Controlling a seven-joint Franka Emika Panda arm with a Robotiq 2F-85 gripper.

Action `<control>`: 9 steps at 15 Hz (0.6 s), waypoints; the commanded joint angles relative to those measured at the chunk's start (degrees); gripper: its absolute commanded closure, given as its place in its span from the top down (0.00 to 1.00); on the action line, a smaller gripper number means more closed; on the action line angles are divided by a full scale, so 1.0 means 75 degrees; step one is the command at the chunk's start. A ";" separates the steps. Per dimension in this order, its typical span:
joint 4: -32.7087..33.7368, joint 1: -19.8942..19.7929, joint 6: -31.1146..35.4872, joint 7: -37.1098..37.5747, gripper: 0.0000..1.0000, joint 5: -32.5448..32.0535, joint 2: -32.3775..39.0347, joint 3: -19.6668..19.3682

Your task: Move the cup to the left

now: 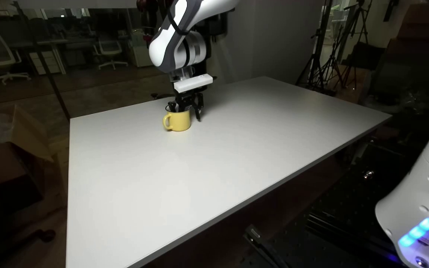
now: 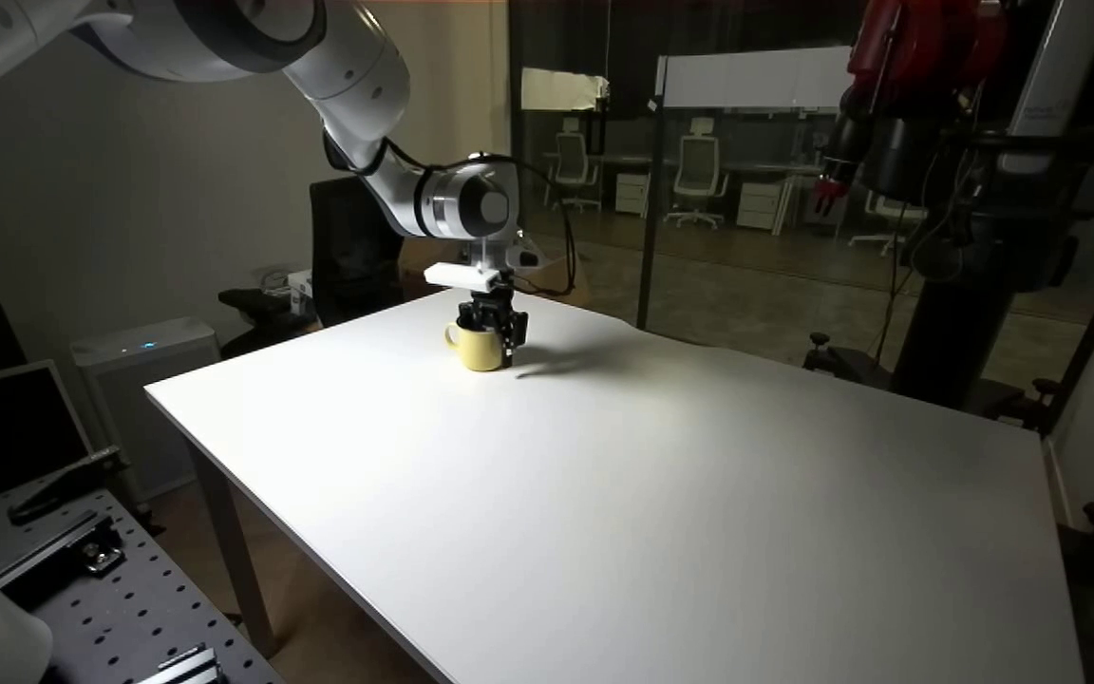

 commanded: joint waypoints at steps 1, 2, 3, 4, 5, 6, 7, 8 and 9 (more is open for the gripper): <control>-0.0330 -0.0067 0.0169 -0.0044 0.99 -0.0035 -0.0057 0.0101; -0.0332 -0.0064 0.0162 -0.0054 1.00 -0.0048 -0.0064 0.0094; -0.0320 -0.0073 0.0116 -0.0121 1.00 -0.0064 -0.0065 0.0104; -0.0282 -0.0115 0.0001 -0.0257 1.00 -0.0058 -0.0059 0.0152; -0.0254 -0.0157 -0.0107 -0.0362 1.00 -0.0032 -0.0043 0.0184; -0.0240 -0.0204 -0.0156 -0.0475 1.00 0.0007 -0.0038 0.0230; -0.0229 -0.0225 -0.0172 -0.0538 1.00 0.0015 -0.0034 0.0242; -0.0222 -0.0250 -0.0192 -0.0593 1.00 0.0024 -0.0039 0.0259; -0.0213 -0.0265 -0.0209 -0.0655 1.00 0.0007 -0.0048 0.0268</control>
